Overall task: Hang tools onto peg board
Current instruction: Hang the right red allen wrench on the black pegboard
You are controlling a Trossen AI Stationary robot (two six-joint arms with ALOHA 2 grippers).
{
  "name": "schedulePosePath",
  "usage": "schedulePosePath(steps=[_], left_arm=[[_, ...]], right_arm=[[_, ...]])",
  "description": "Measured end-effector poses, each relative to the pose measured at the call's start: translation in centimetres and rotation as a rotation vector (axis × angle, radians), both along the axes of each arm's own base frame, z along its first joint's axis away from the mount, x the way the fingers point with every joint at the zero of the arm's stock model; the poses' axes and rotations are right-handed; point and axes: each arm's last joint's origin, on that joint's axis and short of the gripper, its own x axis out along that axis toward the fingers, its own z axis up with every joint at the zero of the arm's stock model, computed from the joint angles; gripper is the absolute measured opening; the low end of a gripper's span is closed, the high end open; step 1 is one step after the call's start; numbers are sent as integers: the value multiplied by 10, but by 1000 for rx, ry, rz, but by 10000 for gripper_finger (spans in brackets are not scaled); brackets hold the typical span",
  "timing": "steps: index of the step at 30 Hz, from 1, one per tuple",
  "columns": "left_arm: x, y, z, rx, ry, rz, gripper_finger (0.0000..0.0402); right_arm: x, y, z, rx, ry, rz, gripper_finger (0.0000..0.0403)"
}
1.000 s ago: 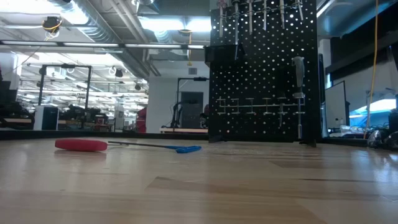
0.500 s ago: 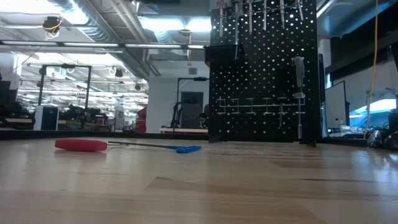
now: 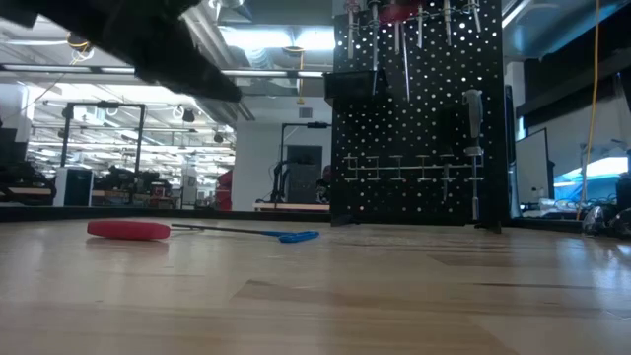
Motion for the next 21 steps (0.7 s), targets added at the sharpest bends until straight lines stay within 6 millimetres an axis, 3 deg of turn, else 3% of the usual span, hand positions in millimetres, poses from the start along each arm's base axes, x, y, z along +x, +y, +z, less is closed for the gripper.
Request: schedulePosePath(steps=[3, 10, 21], left_arm=[[-3, 2, -7, -6, -10, 4, 150], [-3, 4, -8, 12, -2, 5, 150], [-3, 4, -9, 16, 5, 4, 150]], right_arm=[[-5, -10, -14, 25, -46, -18, 60], [-27, -42, -24, 62, -125, -84, 60], [-21, -91, -33, 54, -142, -240, 60]])
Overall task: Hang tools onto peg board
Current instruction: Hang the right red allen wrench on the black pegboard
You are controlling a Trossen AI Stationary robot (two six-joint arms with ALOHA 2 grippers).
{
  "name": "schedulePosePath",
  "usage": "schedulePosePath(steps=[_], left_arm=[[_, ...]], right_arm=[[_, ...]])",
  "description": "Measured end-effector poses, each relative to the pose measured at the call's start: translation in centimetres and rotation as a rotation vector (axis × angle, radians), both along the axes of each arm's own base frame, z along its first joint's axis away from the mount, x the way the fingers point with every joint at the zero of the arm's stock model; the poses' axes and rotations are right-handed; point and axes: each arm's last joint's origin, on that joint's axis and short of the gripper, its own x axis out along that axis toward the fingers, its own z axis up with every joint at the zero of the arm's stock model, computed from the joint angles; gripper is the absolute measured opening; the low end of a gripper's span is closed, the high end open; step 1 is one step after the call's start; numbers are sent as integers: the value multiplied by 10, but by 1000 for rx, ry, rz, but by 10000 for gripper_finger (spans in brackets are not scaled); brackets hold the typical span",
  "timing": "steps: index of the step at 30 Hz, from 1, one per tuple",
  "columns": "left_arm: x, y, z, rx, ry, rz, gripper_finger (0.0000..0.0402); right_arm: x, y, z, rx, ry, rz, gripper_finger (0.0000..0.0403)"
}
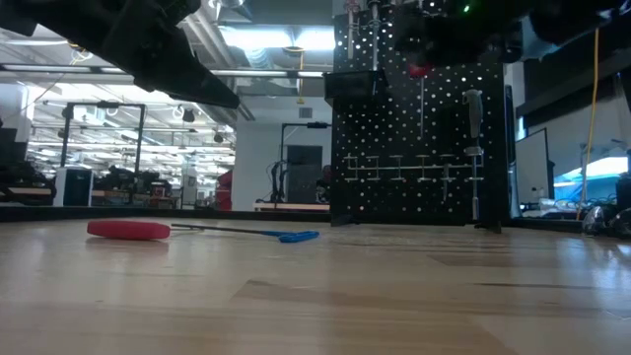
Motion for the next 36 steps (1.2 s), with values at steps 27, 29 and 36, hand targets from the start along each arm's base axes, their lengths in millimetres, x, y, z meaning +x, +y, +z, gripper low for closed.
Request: schedulePosePath(steps=[27, 29, 36], left_arm=[[0, 0, 0, -2, 1, 1, 150], [0, 0, 0, -2, 1, 1, 150], [0, 0, 0, -2, 1, 1, 150]], right_arm=[[9, -29, -22, -13, 85, -71, 60], [11, -29, -19, -19, 107, -51, 60], [17, -31, -7, -44, 204, -67, 60]])
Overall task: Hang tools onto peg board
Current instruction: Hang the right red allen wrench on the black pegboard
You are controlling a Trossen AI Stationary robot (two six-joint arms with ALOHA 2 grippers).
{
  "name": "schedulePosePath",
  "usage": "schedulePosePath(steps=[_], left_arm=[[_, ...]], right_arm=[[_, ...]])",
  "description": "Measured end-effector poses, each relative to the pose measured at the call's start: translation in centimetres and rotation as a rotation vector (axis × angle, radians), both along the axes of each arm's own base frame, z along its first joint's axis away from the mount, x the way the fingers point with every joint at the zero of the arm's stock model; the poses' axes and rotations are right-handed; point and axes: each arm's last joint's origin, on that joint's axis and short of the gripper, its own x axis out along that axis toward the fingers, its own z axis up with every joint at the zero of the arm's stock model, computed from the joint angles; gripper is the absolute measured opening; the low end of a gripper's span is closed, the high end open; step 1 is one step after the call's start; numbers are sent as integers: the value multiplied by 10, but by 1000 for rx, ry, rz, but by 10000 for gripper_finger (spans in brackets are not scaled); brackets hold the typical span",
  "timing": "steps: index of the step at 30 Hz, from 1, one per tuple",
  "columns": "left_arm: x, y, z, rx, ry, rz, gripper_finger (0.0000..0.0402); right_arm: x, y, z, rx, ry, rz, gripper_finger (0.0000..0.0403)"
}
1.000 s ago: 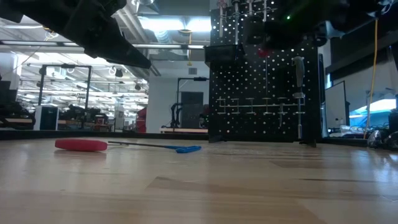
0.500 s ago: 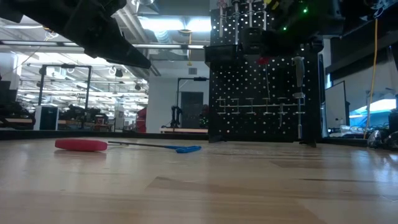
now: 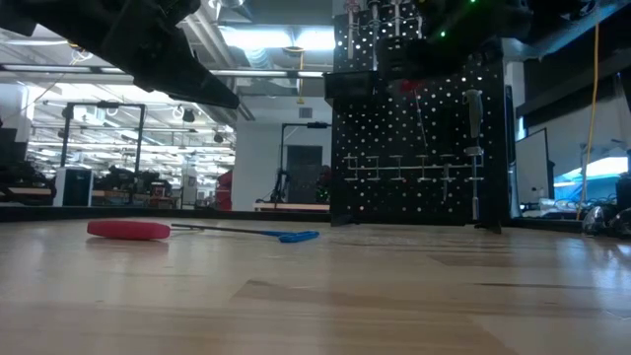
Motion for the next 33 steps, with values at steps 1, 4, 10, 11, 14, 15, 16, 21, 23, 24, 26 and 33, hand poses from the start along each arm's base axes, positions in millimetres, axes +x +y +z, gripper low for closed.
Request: schedulePosePath(steps=[1, 4, 10, 11, 14, 15, 16, 21, 23, 24, 26, 33], left_arm=[[0, 0, 0, 0, 0, 0, 150], [0, 0, 0, -1, -1, 0, 150], [0, 0, 0, -3, 0, 1, 150], [0, 0, 0, -3, -1, 1, 150], [0, 0, 0, -3, 0, 1, 150], [0, 0, 0, -3, 0, 1, 150], [0, 0, 0, -3, -1, 1, 150], [0, 0, 0, -7, -2, 3, 150], [0, 0, 0, -7, -2, 3, 150], [0, 0, 0, -7, -3, 3, 150], [0, 0, 0, -8, -3, 3, 150], [0, 0, 0, -7, -2, 3, 150]], right_arm=[[0, -2, 0, 0, 1, -2, 60], [2, -8, -4, 5, -1, 11, 60], [1, -13, -14, 21, -21, -17, 60], [0, -12, -15, 21, -26, -24, 60], [0, -7, -15, 24, -56, -19, 60], [-1, -7, -15, 24, -62, -25, 60], [-1, -7, -16, 24, -71, -28, 60], [-1, -7, -19, 37, -100, -17, 60], [-2, -7, -22, 37, -94, -23, 60], [-3, -7, -23, 37, -90, -24, 60], [-4, -7, -26, 44, -98, -19, 60], [-9, -9, -37, 56, -102, -29, 60]])
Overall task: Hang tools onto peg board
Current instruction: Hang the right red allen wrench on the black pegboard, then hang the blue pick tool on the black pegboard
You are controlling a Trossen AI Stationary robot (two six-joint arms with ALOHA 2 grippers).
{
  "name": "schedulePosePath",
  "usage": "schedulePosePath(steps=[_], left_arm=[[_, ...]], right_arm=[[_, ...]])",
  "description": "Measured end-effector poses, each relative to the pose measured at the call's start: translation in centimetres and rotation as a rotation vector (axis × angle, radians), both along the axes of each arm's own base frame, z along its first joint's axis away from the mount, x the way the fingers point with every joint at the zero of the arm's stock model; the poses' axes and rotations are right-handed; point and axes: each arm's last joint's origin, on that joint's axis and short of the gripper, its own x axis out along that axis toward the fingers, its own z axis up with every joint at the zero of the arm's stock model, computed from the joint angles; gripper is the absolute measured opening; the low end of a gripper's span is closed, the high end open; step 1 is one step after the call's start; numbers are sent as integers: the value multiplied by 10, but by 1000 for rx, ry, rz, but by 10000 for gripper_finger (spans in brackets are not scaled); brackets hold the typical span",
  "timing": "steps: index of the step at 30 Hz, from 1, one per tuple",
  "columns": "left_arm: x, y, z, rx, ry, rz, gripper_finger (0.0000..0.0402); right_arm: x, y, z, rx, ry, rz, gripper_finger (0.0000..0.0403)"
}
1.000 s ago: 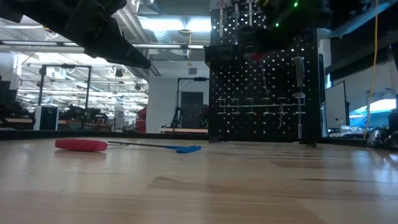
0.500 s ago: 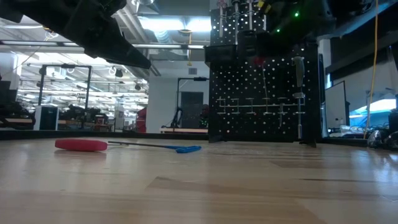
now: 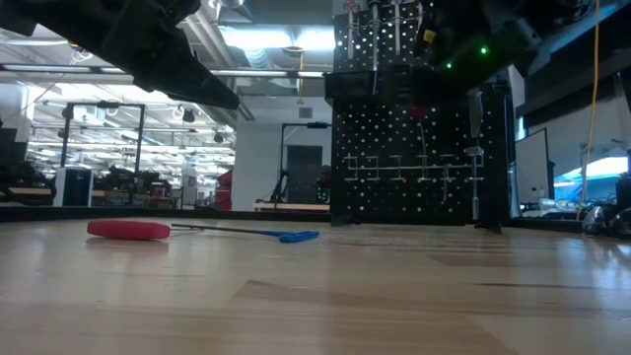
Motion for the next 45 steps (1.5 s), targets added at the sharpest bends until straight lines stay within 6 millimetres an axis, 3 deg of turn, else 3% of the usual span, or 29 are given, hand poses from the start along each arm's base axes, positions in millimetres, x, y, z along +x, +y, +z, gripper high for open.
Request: schedulePosePath(steps=[17, 29, 39, 45], left_arm=[[0, 0, 0, 1, 0, 0, 150], [0, 0, 0, 1, 0, 0, 150], [0, 0, 0, 2, 2, 0, 150], [0, 0, 0, -2, 2, -1, 150]], right_arm=[[-2, -9, -10, 104, -38, 66, 64], [-2, -7, -9, 111, -32, 84, 173], [-9, 15, 20, 112, -40, 200, 193], [-6, 46, 47, 217, -31, 534, 193]])
